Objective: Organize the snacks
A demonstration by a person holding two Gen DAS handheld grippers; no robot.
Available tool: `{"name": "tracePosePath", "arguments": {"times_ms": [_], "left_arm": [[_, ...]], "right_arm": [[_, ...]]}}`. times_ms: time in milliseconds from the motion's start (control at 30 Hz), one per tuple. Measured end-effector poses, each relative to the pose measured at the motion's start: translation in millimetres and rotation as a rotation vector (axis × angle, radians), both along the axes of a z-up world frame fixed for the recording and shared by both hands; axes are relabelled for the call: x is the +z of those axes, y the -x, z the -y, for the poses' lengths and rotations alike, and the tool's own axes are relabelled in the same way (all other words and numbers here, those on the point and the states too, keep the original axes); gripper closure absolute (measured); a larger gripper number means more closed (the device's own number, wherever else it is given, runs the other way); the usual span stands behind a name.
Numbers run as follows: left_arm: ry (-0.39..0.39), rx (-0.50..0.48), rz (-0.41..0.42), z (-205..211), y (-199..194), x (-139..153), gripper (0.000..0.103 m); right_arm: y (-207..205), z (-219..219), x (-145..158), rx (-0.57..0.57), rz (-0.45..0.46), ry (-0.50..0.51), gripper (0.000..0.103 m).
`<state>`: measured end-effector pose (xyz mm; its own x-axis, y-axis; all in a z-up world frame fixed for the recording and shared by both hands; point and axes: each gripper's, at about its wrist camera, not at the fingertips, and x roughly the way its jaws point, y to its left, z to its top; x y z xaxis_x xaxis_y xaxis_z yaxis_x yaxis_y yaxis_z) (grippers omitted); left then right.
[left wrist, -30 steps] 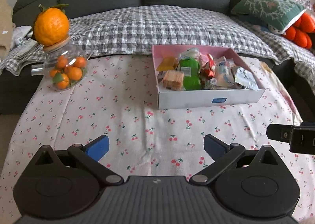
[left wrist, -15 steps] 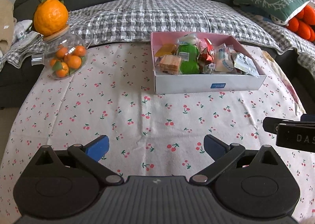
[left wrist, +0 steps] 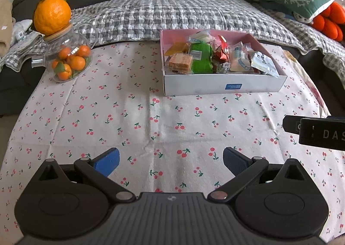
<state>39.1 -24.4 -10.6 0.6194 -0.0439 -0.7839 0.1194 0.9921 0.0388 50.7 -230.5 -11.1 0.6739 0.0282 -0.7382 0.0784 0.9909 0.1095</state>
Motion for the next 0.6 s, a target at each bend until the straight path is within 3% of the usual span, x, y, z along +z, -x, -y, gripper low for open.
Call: {"name": "tracePosePath", "arguments": {"times_ms": [600], "left_arm": [[0.002,-0.002,-0.007,1.2,0.5,-1.0,0.001]], "right_arm": [[-2.8,-2.7,-3.8,0.010,-0.019,-0.002,0.009]]}}
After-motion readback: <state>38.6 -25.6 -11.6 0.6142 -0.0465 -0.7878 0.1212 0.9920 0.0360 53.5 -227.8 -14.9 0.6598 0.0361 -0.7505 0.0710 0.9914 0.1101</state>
